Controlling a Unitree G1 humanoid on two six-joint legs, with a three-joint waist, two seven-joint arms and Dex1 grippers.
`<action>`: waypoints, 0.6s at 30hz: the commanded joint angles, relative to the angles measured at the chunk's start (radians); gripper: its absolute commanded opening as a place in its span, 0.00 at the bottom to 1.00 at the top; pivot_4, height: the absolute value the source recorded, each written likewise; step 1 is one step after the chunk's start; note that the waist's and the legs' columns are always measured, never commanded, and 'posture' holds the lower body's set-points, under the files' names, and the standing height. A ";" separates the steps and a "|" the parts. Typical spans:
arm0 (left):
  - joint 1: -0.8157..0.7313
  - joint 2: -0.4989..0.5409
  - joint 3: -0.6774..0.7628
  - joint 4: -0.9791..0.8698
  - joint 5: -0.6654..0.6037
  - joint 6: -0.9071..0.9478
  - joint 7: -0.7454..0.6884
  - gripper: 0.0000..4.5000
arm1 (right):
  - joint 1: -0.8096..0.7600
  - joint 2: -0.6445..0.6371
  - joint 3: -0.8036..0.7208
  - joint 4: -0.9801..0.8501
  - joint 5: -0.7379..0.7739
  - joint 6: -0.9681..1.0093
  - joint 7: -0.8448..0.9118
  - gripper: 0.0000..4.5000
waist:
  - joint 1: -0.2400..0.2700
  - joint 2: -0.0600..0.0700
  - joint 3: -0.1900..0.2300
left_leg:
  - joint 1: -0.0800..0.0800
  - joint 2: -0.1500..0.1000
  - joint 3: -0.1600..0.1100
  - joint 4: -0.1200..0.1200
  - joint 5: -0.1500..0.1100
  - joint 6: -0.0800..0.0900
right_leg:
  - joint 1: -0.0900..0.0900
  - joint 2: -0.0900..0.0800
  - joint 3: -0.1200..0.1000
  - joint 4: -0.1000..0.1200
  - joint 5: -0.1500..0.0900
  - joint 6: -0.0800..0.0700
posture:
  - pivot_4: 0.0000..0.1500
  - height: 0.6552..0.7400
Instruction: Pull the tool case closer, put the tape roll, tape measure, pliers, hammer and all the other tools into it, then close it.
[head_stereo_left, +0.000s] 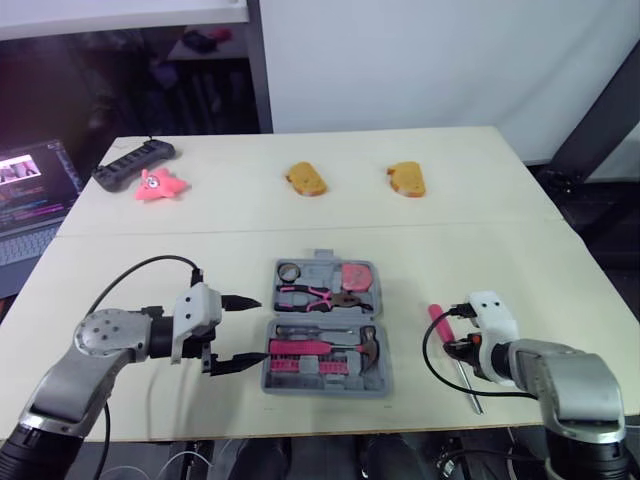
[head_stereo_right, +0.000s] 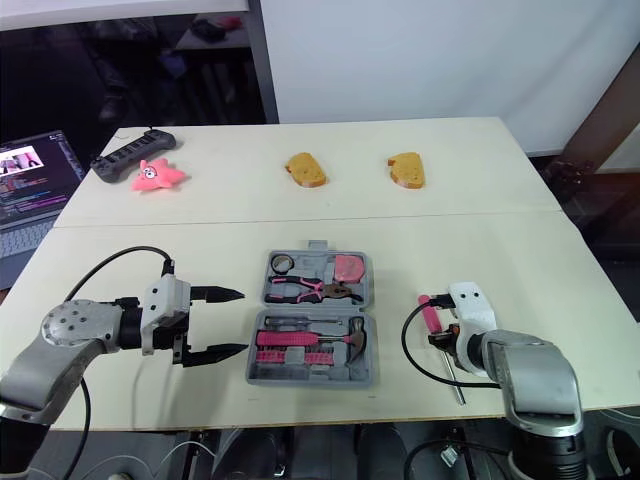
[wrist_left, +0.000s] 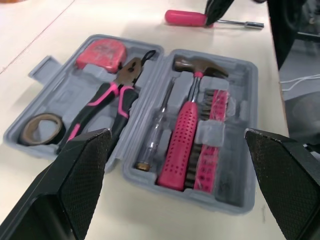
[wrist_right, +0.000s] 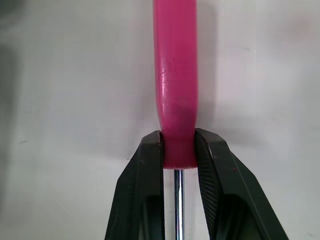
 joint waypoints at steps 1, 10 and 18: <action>0.001 0.004 0.004 -0.031 -0.003 0.002 0.005 1.00 | -0.016 0.067 0.018 -0.012 -0.024 0.007 -0.112 0.09 | -0.005 -0.002 -0.001 | 0.000 0.001 0.000 0.000 0.000 0.000 | 0.000 0.001 0.000 0.000 0.000 0.000 | 1.00 1.00; -0.004 0.013 0.013 -0.026 -0.005 0.007 0.000 1.00 | 0.074 0.078 -0.013 -0.269 0.044 0.007 -0.136 0.90 | 0.005 -0.002 -0.002 | 0.000 0.001 -0.001 0.000 0.000 0.000 | 0.000 0.001 0.000 0.000 0.001 -0.001 | 1.00 1.00; -0.032 0.006 -0.001 -0.008 -0.009 0.017 -0.013 1.00 | 0.342 0.211 0.018 -0.435 0.060 -0.315 -0.199 0.99 | 0.002 -0.002 -0.003 | 0.001 0.002 -0.001 -0.001 0.000 0.000 | 0.000 0.002 -0.001 0.001 0.000 -0.001 | 1.00 1.00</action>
